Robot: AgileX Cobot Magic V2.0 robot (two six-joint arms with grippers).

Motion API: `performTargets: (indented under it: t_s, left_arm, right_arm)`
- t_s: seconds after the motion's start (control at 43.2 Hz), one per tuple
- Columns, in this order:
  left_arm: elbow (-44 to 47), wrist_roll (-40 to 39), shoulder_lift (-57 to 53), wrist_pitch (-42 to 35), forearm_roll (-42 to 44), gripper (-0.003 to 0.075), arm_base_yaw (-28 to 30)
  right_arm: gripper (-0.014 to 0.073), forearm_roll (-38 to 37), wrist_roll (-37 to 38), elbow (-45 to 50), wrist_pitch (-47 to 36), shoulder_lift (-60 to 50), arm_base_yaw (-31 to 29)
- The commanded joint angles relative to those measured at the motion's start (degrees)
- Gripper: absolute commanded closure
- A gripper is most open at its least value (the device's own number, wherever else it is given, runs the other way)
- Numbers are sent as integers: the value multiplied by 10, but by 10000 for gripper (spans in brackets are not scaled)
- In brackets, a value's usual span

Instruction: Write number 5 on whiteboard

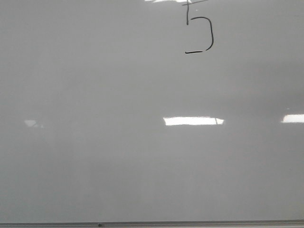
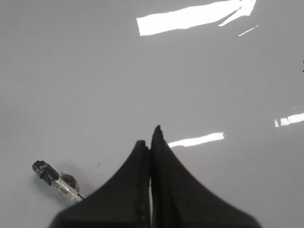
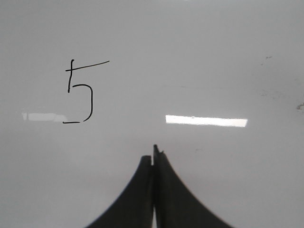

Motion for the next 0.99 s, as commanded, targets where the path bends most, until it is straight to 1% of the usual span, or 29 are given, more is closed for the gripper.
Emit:
performTargets:
  t_s: [0.0,0.162,0.255,0.37,0.578,0.764,0.787,0.833,0.972]
  left_arm:
    - [-14,0,6,-43,-6,741,-5]
    - [-1,0,-7,-47,3,741,-3]
    - [19,-9,-31,-50,3,741,16]
    - [59,-43,-66,-52,13,741,44]
    - [138,-73,-68,-84,20,741,78]
    - [211,-75,-68,-135,18,741,85]
    - [215,-75,-68,-141,12,741,85]
    - [213,-75,-68,-125,11,741,85]
    - [213,-75,-67,-132,11,741,85]
  right_arm:
    - [652,-6,0,-15,-48,4,-4]
    - [652,-6,0,-15,-48,4,-4]
    - [652,-6,0,-15,-48,4,-4]
    - [652,-6,0,-15,-48,4,-4]
    - [652,-6,0,-15,-48,5,-4]
    - [652,-6,0,-15,-48,5,-4]
    - [652,-6,0,-15,-48,5,-4]
    - [652,-6,0,-15,-48,5,-4]
    - [652,-6,0,-15,-48,5,-4]
